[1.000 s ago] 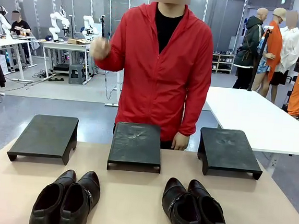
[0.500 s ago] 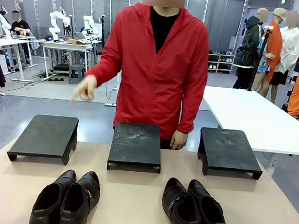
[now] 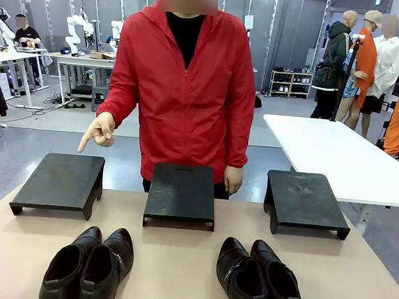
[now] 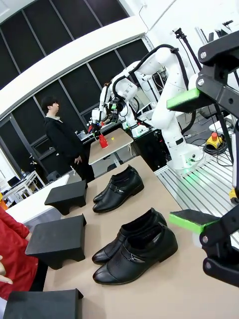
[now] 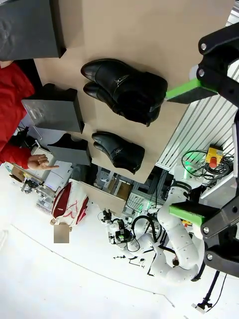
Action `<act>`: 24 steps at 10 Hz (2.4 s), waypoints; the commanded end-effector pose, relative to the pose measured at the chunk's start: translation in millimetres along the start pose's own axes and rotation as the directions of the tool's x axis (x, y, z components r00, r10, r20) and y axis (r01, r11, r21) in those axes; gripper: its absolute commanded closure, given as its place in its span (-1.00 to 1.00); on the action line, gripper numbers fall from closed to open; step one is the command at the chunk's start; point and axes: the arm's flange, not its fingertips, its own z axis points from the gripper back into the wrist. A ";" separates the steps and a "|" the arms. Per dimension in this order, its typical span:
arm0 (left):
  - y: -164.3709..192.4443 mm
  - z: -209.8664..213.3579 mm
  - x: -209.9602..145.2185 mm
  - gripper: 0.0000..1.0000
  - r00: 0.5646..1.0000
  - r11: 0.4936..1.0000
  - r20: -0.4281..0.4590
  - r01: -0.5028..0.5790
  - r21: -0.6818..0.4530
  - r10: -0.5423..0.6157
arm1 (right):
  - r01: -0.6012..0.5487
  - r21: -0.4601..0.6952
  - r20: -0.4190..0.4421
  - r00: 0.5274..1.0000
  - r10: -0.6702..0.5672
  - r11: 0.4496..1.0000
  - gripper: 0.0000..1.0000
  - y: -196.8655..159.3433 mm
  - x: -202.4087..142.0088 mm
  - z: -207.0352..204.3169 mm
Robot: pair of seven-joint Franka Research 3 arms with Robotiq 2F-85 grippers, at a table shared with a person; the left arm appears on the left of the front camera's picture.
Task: Place the shoes on the stand as instructed by the person.
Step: Pick up one pair of Shoes and place it on the Shoes Stand indicated by the person.
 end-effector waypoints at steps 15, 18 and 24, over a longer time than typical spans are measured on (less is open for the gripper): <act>-46.0 -353.6 -38.7 -1.00 0.739 0.664 -0.526 0.144 0.734 0.421 | -0.023 0.007 0.007 1.000 0.023 1.000 -1.00 0.9 3.2 0.8; -26.8 -384.2 -35.5 -1.00 0.780 0.561 -0.514 0.262 0.786 0.356 | -0.023 0.007 0.007 1.000 0.023 1.000 -1.00 0.9 3.2 0.8; 5.6 -404.0 -36.7 -1.00 0.799 0.507 -0.479 0.262 0.821 0.363 | -0.023 0.007 0.007 1.000 0.023 1.000 -1.00 0.9 3.2 0.8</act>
